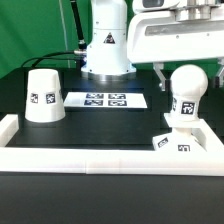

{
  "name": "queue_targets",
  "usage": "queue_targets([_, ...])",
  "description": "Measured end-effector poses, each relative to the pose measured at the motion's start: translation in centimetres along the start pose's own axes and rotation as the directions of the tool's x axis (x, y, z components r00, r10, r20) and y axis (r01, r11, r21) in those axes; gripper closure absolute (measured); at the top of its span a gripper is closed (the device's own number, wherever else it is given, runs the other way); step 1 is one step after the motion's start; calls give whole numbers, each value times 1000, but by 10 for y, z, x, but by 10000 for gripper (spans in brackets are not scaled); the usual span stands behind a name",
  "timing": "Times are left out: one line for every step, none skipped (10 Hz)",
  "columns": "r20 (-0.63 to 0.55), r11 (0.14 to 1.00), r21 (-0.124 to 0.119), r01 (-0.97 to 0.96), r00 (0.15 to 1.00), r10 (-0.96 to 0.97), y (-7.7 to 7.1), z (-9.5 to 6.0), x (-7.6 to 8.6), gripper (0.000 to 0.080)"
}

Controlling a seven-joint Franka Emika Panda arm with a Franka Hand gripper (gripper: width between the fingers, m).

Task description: Assemble lamp

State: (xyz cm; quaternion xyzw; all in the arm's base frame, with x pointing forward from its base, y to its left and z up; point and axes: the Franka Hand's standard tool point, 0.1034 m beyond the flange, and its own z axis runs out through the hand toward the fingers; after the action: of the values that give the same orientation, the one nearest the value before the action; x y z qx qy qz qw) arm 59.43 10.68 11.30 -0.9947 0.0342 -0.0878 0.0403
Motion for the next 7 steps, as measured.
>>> queue_targets([-1, 1000, 0, 8, 1000, -8, 3, 0, 1, 215])
queue_targets([-1, 1000, 0, 11, 1000, -11, 6, 0, 2, 223])
queue_targets([-1, 1000, 0, 13, 1000, -13, 5, 0, 1, 223])
queue_targets([-1, 1000, 0, 13, 1000, -13, 5, 0, 1, 223])
queue_targets([-1, 1000, 0, 12, 1000, -12, 5, 0, 1, 223])
queue_targets([-1, 1000, 0, -2, 1000, 2, 5, 0, 1, 223])
queue_targets([0, 1000, 2, -28, 1000, 28, 5, 0, 1, 223])
